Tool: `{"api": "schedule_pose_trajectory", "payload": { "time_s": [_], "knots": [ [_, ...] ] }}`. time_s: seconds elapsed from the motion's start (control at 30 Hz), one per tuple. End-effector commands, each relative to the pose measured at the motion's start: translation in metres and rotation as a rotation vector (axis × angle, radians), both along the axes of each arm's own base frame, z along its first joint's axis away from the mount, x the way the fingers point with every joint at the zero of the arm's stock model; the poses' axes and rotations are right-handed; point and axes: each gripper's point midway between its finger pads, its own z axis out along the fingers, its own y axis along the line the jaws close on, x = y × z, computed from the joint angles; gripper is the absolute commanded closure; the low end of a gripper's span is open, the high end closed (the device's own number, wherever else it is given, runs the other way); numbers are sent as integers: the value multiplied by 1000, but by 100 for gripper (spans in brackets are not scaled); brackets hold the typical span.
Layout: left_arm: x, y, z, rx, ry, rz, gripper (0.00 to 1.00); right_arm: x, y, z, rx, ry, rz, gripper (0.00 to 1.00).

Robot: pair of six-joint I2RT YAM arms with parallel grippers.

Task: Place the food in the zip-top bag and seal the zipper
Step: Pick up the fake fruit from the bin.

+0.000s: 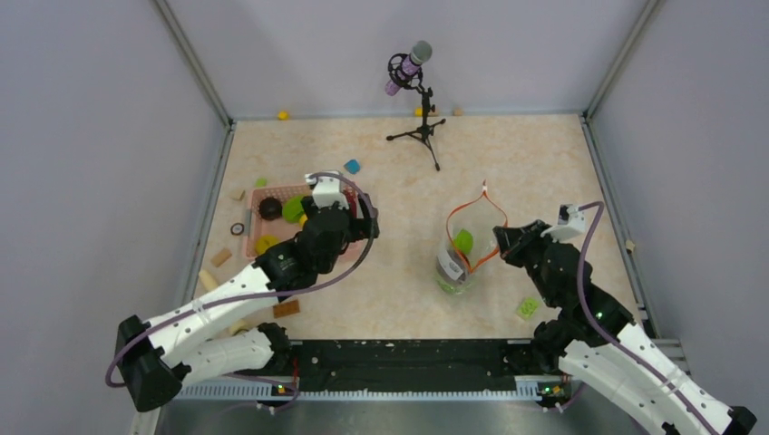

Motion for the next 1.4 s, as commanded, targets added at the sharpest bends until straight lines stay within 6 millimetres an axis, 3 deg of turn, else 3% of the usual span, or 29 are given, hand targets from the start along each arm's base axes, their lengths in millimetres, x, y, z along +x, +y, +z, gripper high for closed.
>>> {"api": "schedule_pose_trajectory", "payload": {
  "time_s": [0.0, 0.3, 0.4, 0.6, 0.83, 1.03, 1.2, 1.37],
  "knots": [
    [15, 48, -13, -88, 47, 166, 3, 1, -5, 20, -27, -71, -4, 100],
    [34, 136, -63, -121, 167, 479, 3, 2, 3, 21, -53, -117, 46, 100],
    [41, 147, -75, -156, 191, 500, 3, 2, 5, 21, -59, -127, 60, 100],
    [69, 144, -88, -165, 192, 396, 3, 2, 8, 20, -63, -132, 76, 100],
    [106, 161, -114, -206, 273, 407, 3, 1, 7, 21, -61, -137, 78, 100],
    [125, 174, -132, -229, 295, 427, 3, 1, 6, 22, -63, -142, 75, 100],
    [135, 159, -139, -243, 307, 325, 3, 2, 5, 21, -70, -141, 70, 100],
    [133, 131, -143, -259, 353, 150, 3, 1, 5, 23, -69, -147, 72, 100]
  ]
}}
